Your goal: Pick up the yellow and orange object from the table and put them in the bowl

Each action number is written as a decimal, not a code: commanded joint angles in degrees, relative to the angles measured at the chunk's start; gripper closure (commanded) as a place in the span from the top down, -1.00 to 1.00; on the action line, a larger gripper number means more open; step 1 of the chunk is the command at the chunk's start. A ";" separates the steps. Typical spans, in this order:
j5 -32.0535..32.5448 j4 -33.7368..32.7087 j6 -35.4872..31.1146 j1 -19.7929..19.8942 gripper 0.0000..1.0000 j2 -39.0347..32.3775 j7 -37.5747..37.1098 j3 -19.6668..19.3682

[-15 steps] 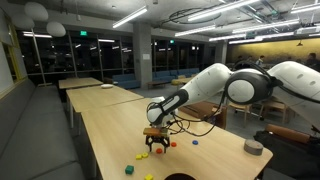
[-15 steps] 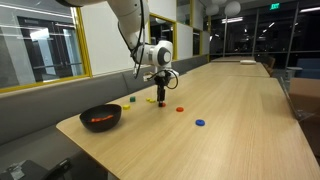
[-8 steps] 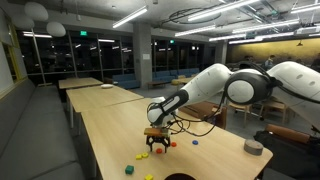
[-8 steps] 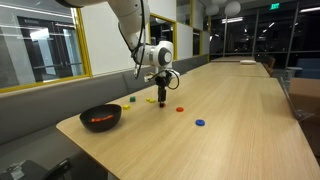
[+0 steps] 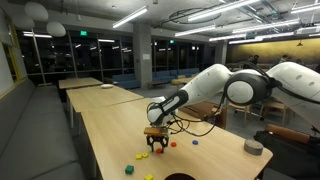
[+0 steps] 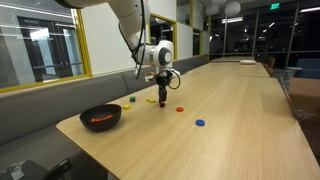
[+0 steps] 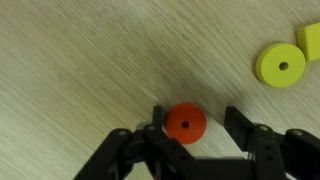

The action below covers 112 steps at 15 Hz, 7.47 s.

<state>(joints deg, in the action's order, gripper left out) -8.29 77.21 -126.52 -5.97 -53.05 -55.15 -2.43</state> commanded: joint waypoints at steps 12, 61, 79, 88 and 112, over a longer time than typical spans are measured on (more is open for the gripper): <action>1.16 9.71 -1.80 -2.12 -0.55 8.61 -0.01 -0.83; -1.68 45.53 2.71 -6.97 1.00 36.39 -1.57 9.15; 3.12 12.22 -3.02 -6.97 1.00 10.00 -6.80 0.50; 2.99 -0.60 -3.15 -6.89 1.00 0.95 -12.30 -1.15; 3.07 -10.30 -1.82 -5.91 0.32 -6.21 -15.45 -0.85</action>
<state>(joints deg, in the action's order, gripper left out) -5.46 69.29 -129.52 -11.85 -58.37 -70.02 -3.23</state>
